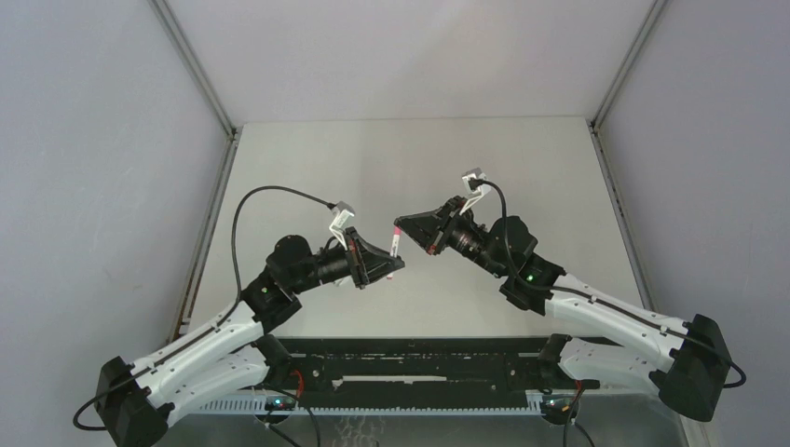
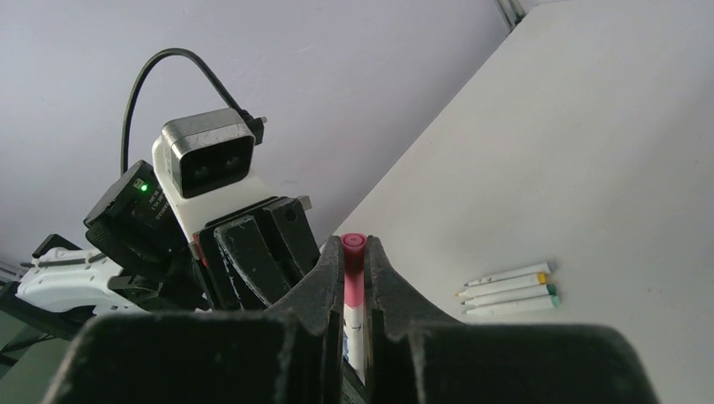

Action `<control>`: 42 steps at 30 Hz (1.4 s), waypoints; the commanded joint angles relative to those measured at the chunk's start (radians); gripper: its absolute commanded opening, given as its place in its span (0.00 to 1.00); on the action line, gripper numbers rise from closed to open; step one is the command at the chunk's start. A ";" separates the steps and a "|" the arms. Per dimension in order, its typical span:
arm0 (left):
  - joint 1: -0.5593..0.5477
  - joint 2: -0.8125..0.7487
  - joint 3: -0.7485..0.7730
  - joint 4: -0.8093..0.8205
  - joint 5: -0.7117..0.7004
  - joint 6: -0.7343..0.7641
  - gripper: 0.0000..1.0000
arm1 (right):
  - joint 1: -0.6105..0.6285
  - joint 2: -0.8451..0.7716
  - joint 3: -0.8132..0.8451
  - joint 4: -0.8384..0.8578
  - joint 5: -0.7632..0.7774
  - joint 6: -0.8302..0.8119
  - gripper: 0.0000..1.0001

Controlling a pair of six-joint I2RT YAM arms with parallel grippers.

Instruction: Insert the pens into the pen caps

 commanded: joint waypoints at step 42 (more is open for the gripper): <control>0.002 -0.129 0.181 -0.217 0.302 0.357 0.00 | -0.041 -0.004 0.206 -0.050 -0.549 -0.139 0.33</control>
